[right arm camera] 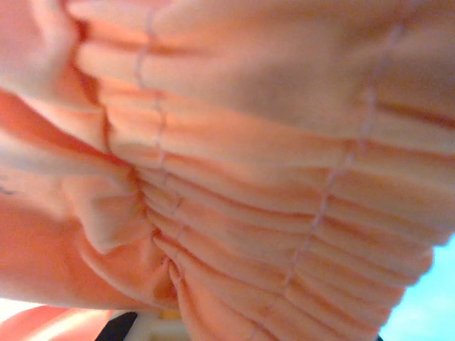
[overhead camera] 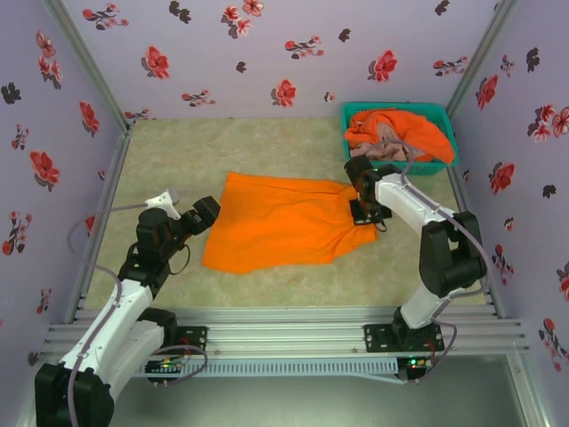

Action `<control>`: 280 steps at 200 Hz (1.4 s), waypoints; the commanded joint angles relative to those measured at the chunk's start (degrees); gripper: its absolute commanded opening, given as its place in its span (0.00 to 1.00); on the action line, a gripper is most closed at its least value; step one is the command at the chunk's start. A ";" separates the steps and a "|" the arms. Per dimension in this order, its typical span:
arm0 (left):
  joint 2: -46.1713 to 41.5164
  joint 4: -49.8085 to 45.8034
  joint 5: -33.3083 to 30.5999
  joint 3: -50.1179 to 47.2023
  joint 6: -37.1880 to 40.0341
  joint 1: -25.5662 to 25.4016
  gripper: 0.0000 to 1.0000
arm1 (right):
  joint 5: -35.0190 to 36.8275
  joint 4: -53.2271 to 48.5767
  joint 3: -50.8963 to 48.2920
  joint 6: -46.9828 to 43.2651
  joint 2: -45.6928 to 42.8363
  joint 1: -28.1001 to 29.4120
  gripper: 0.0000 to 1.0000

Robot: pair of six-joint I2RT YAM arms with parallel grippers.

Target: Fold and stack the shorts

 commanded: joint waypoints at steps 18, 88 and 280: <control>-0.93 0.54 0.70 0.29 -0.14 0.57 0.99 | 28.16 -17.79 8.71 -5.80 -1.06 -1.90 0.00; -1.23 0.48 0.79 -0.48 0.03 0.73 0.99 | 40.20 -30.52 25.45 -5.41 5.96 0.16 0.00; 0.27 0.96 1.17 -0.43 -1.16 1.24 0.99 | -33.50 -12.57 43.71 6.66 21.31 22.31 0.79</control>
